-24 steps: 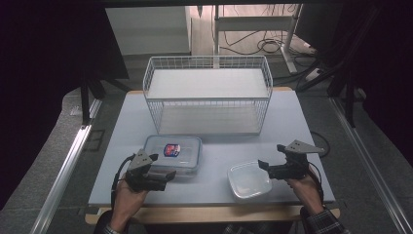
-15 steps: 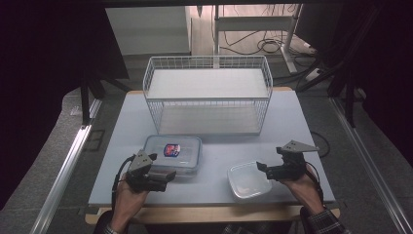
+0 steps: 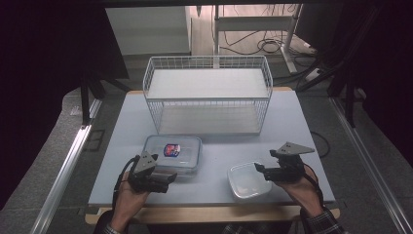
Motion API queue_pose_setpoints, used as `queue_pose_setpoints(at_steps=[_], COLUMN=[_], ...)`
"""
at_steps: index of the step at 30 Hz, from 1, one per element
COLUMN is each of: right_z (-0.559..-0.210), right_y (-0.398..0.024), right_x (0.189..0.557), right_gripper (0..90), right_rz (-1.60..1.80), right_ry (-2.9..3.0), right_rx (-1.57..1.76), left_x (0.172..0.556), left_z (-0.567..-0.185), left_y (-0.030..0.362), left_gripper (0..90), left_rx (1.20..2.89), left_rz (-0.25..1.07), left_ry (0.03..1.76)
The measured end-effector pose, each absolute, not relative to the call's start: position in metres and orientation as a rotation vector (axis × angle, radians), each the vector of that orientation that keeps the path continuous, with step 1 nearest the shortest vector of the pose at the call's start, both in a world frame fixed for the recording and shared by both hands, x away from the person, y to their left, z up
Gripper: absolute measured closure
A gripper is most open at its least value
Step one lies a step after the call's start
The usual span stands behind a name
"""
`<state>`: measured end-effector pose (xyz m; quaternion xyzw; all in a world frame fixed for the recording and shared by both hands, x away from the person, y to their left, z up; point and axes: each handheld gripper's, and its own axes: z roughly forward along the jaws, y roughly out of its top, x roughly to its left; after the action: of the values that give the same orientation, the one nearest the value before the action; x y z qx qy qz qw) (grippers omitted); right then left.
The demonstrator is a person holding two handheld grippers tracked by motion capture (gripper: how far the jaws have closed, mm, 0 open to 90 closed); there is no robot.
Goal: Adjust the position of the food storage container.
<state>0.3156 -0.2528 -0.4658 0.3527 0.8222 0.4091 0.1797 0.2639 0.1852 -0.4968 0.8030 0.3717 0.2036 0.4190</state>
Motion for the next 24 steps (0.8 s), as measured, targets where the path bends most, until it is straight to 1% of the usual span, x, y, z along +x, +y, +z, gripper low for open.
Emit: queue_pose_setpoints(at_steps=[2,7,9,11,18,19,20,24], right_z=[-0.463,-0.459,-0.458,-0.456,-0.457,-0.457,-0.457,-0.456], right_y=[-0.249,-0.240,-0.234,-0.228,-0.205,-0.205,-0.198,-0.188], right_x=[0.312,0.302,0.297,0.293,0.276,0.276,0.271,0.262], right_gripper=[35.1,47.2,52.6,59.1,83.6,83.6,88.7,89.6], right_rz=[1.154,1.167,1.172,1.181,1.150,1.150,1.160,1.162], right_ry=[2.343,2.364,2.381,2.420,2.525,2.525,2.560,2.598], right_rx=[0.980,0.906,0.870,0.825,0.685,0.685,0.656,0.617], left_x=[0.264,0.264,0.264,0.263,0.262,0.262,0.263,0.263], left_z=[-0.496,-0.495,-0.495,-0.494,-0.492,-0.492,-0.492,-0.492], left_y=[0.185,0.187,0.187,0.187,0.187,0.187,0.187,0.187], left_gripper=[4.8,5.3,6.8,8.4,8.7,8.7,8.6,8.7], left_rx=[2.010,2.007,2.018,2.019,2.022,2.022,2.017,2.027], left_rz=[0.508,0.508,0.479,0.458,0.481,0.481,0.479,0.470], left_ry=[0.931,0.935,0.937,0.934,0.934,0.934,0.939,0.949])
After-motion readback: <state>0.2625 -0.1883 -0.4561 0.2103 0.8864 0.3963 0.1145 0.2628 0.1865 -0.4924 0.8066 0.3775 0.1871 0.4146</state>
